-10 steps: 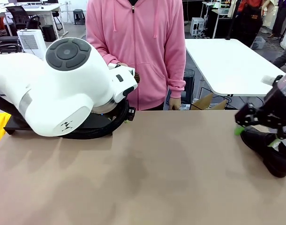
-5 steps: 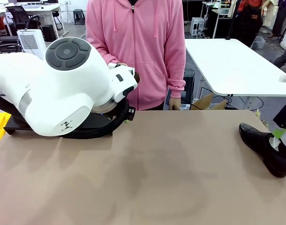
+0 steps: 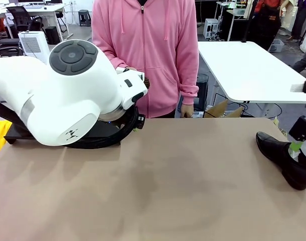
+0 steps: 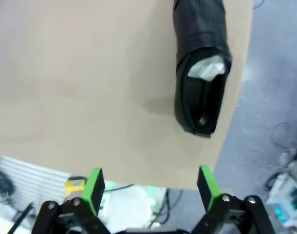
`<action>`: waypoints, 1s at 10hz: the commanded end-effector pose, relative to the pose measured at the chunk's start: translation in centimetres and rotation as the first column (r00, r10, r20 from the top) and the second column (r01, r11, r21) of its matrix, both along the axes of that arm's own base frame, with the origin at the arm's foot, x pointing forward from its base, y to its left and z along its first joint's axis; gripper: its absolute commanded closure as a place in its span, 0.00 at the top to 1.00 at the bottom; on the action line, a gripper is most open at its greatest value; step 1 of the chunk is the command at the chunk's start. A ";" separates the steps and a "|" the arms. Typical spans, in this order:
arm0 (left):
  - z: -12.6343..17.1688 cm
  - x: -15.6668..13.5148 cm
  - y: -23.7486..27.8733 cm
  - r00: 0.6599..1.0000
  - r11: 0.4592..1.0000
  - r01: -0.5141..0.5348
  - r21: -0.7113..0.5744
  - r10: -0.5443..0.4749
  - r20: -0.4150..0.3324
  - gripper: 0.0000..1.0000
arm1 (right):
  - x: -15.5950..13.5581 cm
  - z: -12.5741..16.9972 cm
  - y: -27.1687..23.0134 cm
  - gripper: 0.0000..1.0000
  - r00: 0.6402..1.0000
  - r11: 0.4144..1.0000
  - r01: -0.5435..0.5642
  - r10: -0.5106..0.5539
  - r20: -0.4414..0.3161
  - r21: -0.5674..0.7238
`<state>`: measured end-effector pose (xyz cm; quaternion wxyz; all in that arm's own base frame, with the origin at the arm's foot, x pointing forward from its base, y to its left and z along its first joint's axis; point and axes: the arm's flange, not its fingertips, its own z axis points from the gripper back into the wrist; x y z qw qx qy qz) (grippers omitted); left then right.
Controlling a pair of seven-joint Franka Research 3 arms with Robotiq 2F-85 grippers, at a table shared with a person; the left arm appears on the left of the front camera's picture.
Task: Organize the shoes by placing them on the stand.
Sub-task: Pick up one Shoe and place it in the middle of the table.
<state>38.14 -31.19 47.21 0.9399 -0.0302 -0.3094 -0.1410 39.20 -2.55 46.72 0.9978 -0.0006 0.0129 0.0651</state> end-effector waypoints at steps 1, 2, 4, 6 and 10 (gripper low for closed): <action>0.0 0.0 -0.3 1.000 1.000 -0.016 -0.004 0.016 0.016 0.55 | 2.1 -3.6 0.5 1.00 0.992 0.985 -0.109 0.116 0.042 -0.131; 0.0 0.0 -0.3 1.000 1.000 -0.016 -0.004 0.016 0.016 0.55 | 3.1 -4.6 0.3 1.00 0.993 0.987 -0.096 0.103 0.055 -0.128; 0.0 0.0 -0.3 1.000 1.000 -0.016 -0.004 0.016 0.016 0.55 | 3.7 -6.2 -0.3 1.00 0.994 0.993 -0.069 0.077 0.078 -0.100; 0.0 0.0 -0.3 1.000 1.000 -0.016 -0.004 0.016 0.016 0.55 | 4.4 -7.4 -1.3 1.00 0.992 0.998 -0.035 0.041 0.122 -0.053; 0.0 0.0 -0.3 1.000 1.000 -0.016 -0.004 0.016 0.016 0.55 | 5.5 -9.5 -2.3 1.00 0.994 0.998 -0.002 -0.005 0.110 0.059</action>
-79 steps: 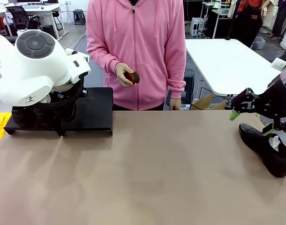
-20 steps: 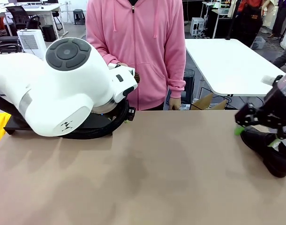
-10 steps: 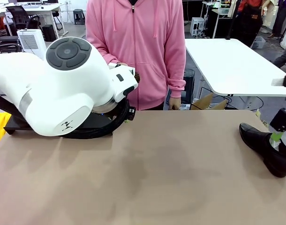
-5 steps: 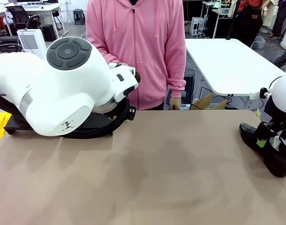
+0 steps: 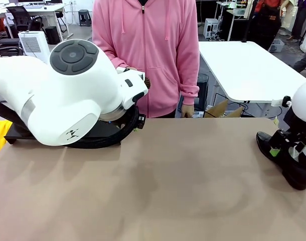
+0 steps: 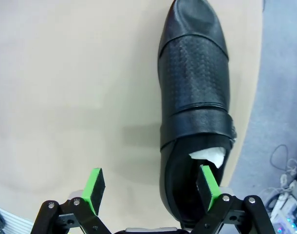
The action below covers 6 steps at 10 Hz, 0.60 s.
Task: Organize the shoes by placing them on the stand.
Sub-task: Pick up one Shoe and place it in the middle of the table.
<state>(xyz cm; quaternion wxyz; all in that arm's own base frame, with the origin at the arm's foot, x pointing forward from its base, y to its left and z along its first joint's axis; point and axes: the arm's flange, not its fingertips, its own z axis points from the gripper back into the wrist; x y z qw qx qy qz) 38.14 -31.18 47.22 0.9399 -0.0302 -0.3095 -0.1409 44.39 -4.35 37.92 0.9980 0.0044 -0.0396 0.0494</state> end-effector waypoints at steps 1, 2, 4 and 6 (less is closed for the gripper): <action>0.0 0.0 -0.3 1.000 1.000 -0.015 -0.004 0.015 0.016 0.55 | 0.6 -1.2 -0.3 1.00 1.000 0.998 -0.022 0.022 0.002 0.061; 0.0 0.0 -0.3 1.000 1.000 -0.015 -0.004 0.015 0.016 0.55 | 0.8 -1.5 -0.2 1.00 1.000 0.997 -0.008 0.009 -0.006 0.075; 0.0 0.0 -0.3 1.000 1.000 -0.015 -0.004 0.015 0.016 0.55 | 0.5 -1.4 -0.7 1.00 0.999 0.996 0.027 -0.024 -0.036 0.082; 0.0 0.0 -0.3 1.000 1.000 -0.015 -0.004 0.015 0.016 0.55 | 0.3 -1.7 0.1 1.00 0.999 0.999 0.019 -0.017 -0.032 0.045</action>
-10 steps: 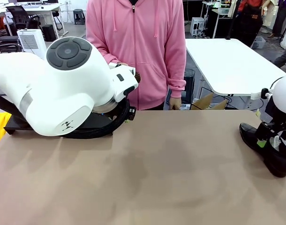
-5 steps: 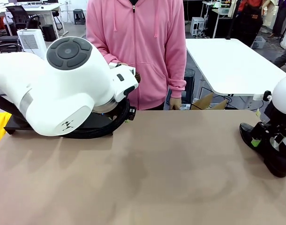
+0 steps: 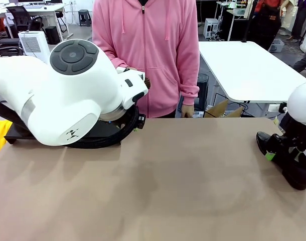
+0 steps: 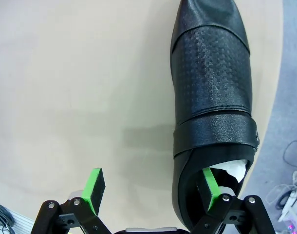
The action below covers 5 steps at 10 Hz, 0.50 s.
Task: Organize the shoes by placing them on the stand.
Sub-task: Pick up one Shoe and place it in the middle of the table.
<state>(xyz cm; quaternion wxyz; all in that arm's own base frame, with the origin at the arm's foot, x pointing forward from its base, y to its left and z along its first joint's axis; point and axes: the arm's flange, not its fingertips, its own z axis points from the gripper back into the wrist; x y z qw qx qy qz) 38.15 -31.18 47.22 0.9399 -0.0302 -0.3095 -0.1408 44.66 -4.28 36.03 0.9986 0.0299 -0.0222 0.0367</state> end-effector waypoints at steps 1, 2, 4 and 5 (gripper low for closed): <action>0.0 0.0 -0.3 1.000 1.000 -0.015 -0.004 0.015 0.016 0.55 | 0.0 0.0 -0.1 1.00 1.000 1.000 0.002 -0.002 0.000 0.001; 0.0 0.0 -0.3 1.000 1.000 -0.015 -0.004 0.015 0.016 0.55 | 0.2 -0.7 -0.2 1.00 0.999 1.000 -0.013 0.014 -0.036 0.015; 0.0 0.0 -0.3 1.000 1.000 -0.015 -0.004 0.015 0.016 0.55 | 0.2 -1.5 -0.5 1.00 0.997 0.999 -0.024 0.026 -0.074 0.025; 0.0 0.0 -0.3 1.000 1.000 -0.015 -0.004 0.015 0.016 0.55 | 0.3 -1.5 -0.5 1.00 0.997 0.999 -0.021 0.023 -0.073 0.033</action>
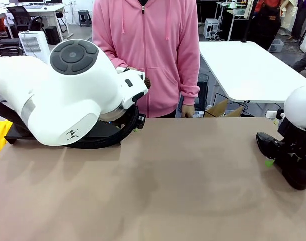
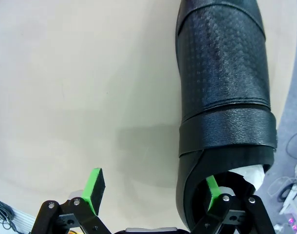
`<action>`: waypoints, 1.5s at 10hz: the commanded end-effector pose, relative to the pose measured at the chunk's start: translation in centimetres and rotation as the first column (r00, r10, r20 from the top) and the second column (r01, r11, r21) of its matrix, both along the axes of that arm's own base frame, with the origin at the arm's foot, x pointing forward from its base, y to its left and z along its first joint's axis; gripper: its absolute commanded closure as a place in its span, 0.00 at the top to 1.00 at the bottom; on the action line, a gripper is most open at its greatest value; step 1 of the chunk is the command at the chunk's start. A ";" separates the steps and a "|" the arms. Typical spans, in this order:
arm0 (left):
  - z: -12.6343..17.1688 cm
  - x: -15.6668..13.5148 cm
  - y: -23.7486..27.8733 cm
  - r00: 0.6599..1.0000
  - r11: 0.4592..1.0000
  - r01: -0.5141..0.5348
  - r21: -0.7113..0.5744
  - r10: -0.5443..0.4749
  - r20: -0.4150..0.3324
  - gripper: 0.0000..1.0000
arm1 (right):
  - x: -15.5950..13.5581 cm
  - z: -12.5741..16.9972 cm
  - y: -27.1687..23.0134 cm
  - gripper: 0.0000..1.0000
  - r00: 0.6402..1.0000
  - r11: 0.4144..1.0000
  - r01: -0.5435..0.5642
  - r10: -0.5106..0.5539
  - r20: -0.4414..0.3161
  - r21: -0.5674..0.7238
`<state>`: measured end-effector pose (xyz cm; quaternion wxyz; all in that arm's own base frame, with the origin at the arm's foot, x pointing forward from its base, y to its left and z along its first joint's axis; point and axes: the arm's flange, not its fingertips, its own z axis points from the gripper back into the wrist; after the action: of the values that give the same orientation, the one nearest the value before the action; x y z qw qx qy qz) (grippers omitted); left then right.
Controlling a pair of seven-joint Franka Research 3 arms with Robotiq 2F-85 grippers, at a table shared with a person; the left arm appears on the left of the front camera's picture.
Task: Organize the shoes by placing them on the stand.
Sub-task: Pick up one Shoe and place it in the middle of the table.
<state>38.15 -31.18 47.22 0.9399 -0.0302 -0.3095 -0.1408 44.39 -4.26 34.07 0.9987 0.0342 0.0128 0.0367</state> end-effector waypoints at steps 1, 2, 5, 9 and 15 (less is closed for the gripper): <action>0.0 0.0 -0.3 1.000 1.000 -0.015 -0.004 0.015 0.016 0.55 | 0.5 0.5 -0.5 1.00 1.000 0.999 -0.025 0.025 0.005 0.029; 0.0 0.0 -0.3 1.000 1.000 -0.015 -0.004 0.015 0.016 0.55 | 0.5 0.4 -0.7 1.00 1.000 0.999 -0.016 0.016 0.008 0.046; 0.0 0.0 -0.3 1.000 1.000 -0.015 -0.004 0.015 0.016 0.55 | 0.2 0.2 -0.8 0.45 1.000 0.998 -0.028 0.028 -0.001 0.048; 0.0 0.0 -0.3 1.000 1.000 -0.015 -0.004 0.015 0.016 0.55 | 0.2 0.2 -1.4 0.00 1.000 0.999 -0.014 0.014 -0.001 0.044; 0.0 0.0 -0.3 1.000 1.000 -0.015 -0.004 0.015 0.016 0.55 | 0.0 0.6 -2.9 0.00 0.999 0.999 0.039 -0.039 0.013 0.029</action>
<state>38.15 -31.18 47.22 0.9399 -0.0302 -0.3095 -0.1408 44.40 -6.55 34.40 0.9990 0.0384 0.0101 0.0197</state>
